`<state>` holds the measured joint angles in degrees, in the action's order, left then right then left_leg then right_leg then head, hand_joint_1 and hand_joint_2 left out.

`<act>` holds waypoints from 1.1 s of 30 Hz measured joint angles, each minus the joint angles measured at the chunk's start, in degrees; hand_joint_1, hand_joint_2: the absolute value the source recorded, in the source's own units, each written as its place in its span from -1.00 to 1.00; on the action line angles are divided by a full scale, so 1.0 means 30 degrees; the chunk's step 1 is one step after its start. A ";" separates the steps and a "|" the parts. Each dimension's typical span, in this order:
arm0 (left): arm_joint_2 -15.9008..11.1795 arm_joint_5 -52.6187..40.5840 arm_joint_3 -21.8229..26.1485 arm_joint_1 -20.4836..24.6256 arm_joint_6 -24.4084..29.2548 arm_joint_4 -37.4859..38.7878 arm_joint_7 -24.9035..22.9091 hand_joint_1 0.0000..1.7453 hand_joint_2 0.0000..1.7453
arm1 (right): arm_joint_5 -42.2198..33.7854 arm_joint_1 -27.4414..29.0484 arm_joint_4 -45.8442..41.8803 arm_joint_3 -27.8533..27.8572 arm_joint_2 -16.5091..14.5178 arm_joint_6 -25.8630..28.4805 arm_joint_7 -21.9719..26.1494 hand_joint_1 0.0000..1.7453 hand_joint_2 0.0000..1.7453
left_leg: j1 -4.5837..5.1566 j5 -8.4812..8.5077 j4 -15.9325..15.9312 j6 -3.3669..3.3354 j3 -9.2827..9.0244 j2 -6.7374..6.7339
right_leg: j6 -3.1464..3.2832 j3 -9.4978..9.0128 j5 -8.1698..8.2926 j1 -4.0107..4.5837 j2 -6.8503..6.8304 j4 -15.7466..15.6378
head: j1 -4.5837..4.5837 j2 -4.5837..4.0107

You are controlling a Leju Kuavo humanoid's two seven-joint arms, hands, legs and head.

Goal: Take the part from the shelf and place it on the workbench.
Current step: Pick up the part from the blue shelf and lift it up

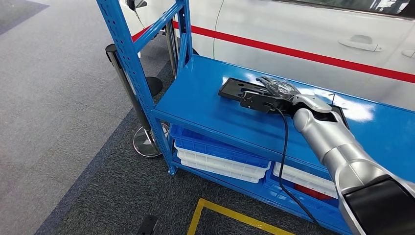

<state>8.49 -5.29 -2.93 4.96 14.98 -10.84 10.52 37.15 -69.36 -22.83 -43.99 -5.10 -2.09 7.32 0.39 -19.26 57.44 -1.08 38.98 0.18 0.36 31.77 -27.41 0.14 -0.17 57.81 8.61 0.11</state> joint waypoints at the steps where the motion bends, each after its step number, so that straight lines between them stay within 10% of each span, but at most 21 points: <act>1: 0.0013 0.0000 0.0000 0.0004 0.0004 0.0000 0.0017 -1.00 -1.00 | -0.0007 0.0012 0.0004 -0.0005 -0.0031 -0.0058 -0.0004 -1.00 1.00 | 0.0000 0.0000 0.0000 0.0000 0.0002 0.0000 | 0.0000 0.0003 0.0000 0.0000 0.0000 0.0000 | 0.0000 0.0000; 33: 0.0093 -0.0277 0.0007 -0.0022 0.0392 0.0000 -0.0009 -1.00 -1.00 | 0.0734 0.0583 0.0215 -0.0381 -0.0217 0.0331 -0.0204 -1.00 1.00 | 0.0000 0.0000 0.0000 0.0000 0.0025 0.0001 | 0.0000 0.0028 0.0000 -0.0001 0.0001 0.0000 | 0.0000 0.0000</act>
<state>8.76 -6.12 -2.91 4.89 16.16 -10.84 10.49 39.35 -67.62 -22.18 -45.13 -5.75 -1.10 6.71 0.39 -19.26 57.44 -1.08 39.06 0.18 0.36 31.86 -27.41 0.14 -0.17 57.81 8.61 0.11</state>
